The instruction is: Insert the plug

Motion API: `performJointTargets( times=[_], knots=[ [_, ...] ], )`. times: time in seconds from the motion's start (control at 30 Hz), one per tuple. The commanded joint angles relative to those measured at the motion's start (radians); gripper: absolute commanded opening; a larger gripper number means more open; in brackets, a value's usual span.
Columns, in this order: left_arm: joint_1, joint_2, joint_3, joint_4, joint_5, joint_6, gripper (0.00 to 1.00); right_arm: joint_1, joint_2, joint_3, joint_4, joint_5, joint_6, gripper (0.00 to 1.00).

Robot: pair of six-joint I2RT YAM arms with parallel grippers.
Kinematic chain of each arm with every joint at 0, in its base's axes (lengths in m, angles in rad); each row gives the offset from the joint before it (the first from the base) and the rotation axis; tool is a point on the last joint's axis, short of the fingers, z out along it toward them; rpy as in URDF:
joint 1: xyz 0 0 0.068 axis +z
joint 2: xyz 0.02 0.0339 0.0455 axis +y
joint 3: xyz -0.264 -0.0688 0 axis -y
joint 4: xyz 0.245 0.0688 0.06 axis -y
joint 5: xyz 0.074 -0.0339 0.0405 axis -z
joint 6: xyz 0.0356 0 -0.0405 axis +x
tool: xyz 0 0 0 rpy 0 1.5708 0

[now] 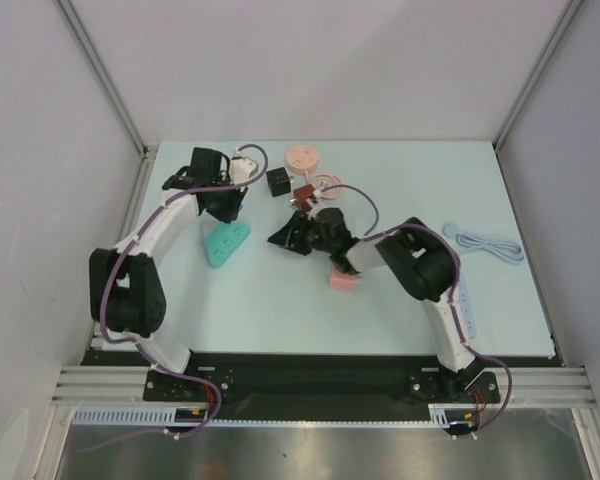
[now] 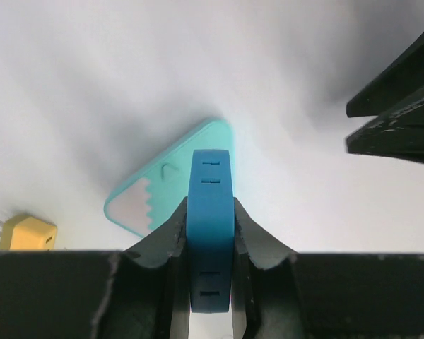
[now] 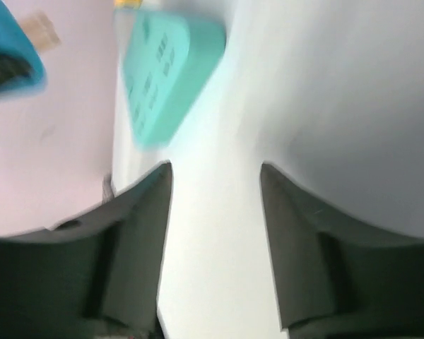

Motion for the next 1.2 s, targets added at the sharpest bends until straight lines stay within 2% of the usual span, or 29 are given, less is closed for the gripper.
performJointTargets(
  times=[0.0,0.03,0.13,0.27,0.33,0.47,0.67,0.7,0.77,0.8,0.87,1.1,1.17],
  knots=[
    [-0.038,-0.184,0.075,0.001,0.217,-0.119,0.0,-0.087,-0.236,-0.251,0.342,-0.24,-0.07,0.6],
    [-0.044,-0.211,0.071,0.019,0.383,-0.136,0.0,-0.102,-0.276,-0.308,0.398,-0.276,-0.082,0.66],
    [-0.085,-0.302,0.051,0.08,0.635,-0.212,0.0,-0.141,-0.425,-0.481,0.602,-0.424,-0.078,0.69],
    [-0.171,-0.402,0.011,0.209,0.857,-0.346,0.0,-0.146,-0.559,-0.532,0.709,-0.586,-0.025,0.69],
    [-0.233,-0.452,-0.011,0.249,0.895,-0.365,0.0,-0.149,-0.634,-0.561,0.763,-0.635,-0.004,0.69],
    [-0.285,-0.502,-0.043,0.302,0.96,-0.449,0.0,-0.152,-0.787,-0.596,0.736,-0.722,-0.035,0.68],
    [-0.325,-0.54,-0.084,0.332,1.003,-0.501,0.0,-0.149,-1.039,-0.61,0.34,-0.745,-0.338,0.68],
    [-0.328,-0.54,-0.086,0.332,1.008,-0.507,0.0,-0.146,-1.074,-0.601,0.214,-0.744,-0.38,0.69],
    [-0.334,-0.545,-0.1,0.337,1.018,-0.518,0.0,-0.118,-1.154,-0.568,0.037,-0.73,-0.57,0.71],
    [-0.342,-0.548,-0.113,0.349,1.026,-0.524,0.0,-0.101,-1.175,-0.507,-0.181,-0.681,-0.734,0.73],
    [-0.357,-0.549,-0.121,0.355,1.029,-0.53,0.0,-0.045,-1.2,-0.44,-0.447,-0.591,-0.86,0.74],
    [-0.385,-0.551,-0.147,0.38,1.038,-0.53,0.0,-0.049,-1.13,-0.279,-0.724,-0.514,-1.006,0.75],
    [-0.388,-0.548,-0.15,0.381,1.04,-0.53,0.0,-0.049,-1.116,-0.245,-0.757,-0.52,-1.029,0.74]
  ],
)
